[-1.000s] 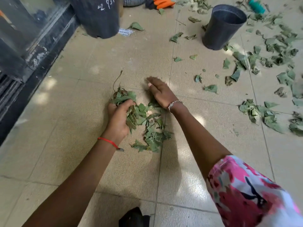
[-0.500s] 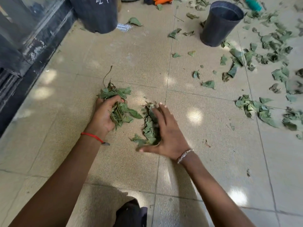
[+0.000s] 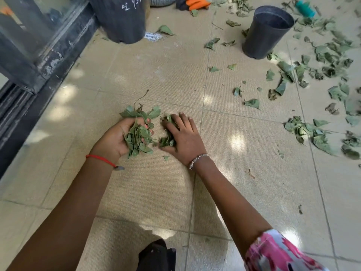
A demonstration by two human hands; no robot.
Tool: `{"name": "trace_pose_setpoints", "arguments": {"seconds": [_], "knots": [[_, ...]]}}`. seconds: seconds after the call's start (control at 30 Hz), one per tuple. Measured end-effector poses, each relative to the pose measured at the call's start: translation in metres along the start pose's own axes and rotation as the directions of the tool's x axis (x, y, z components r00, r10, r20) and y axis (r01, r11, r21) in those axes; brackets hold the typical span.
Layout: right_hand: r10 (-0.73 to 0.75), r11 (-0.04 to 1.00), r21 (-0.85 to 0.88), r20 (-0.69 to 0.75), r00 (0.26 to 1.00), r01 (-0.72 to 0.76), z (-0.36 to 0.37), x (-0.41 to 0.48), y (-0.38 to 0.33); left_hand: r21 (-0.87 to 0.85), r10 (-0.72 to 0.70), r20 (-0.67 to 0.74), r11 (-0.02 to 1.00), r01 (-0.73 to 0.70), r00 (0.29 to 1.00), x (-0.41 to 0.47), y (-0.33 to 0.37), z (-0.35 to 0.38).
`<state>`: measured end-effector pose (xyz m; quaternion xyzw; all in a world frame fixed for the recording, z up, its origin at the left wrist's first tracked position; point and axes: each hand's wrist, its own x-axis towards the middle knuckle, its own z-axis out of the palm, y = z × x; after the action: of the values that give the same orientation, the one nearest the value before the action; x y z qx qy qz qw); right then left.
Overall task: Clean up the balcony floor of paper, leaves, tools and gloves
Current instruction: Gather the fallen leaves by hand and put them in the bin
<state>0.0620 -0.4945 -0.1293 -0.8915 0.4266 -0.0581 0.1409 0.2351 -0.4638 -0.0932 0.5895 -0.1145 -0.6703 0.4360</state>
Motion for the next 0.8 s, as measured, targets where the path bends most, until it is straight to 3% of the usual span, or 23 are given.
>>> {"name": "trace_pose_setpoints", "arguments": {"seconds": [0.13, 0.37, 0.43, 0.6, 0.73, 0.8], "knots": [[-0.031, 0.994, 0.098, -0.096, 0.995, 0.04, -0.002, 0.004, 0.0, -0.098, -0.013, 0.076, 0.995, 0.02, 0.997, 0.0, -0.005, -0.013], [-0.163, 0.985, -0.028, 0.196, 0.967, 0.172, -0.017, 0.045, -0.016, -0.103, -0.016, 0.074, 0.994, 0.024, 0.997, 0.0, -0.001, -0.011], [-0.172, 0.983, -0.019, 0.215, 0.961, 0.18, -0.014, 0.044, -0.015, -0.119, -0.033, 0.083, 0.992, 0.043, 0.996, 0.001, 0.0, -0.011], [-0.125, 0.989, 0.079, -0.049, 0.991, 0.129, -0.005, 0.012, -0.001, -0.102, -0.017, 0.08, 0.994, 0.025, 0.997, 0.003, -0.002, -0.015], [-0.034, 0.989, 0.132, -0.262, 0.964, 0.071, -0.008, -0.01, 0.013, -0.14, -0.014, 0.124, 0.99, 0.032, 0.992, 0.003, -0.003, -0.013], [0.038, 0.981, 0.193, -0.296, 0.954, 0.021, -0.012, -0.019, 0.019, -0.14, -0.02, 0.12, 0.99, 0.036, 0.993, 0.002, -0.003, -0.008]]}}
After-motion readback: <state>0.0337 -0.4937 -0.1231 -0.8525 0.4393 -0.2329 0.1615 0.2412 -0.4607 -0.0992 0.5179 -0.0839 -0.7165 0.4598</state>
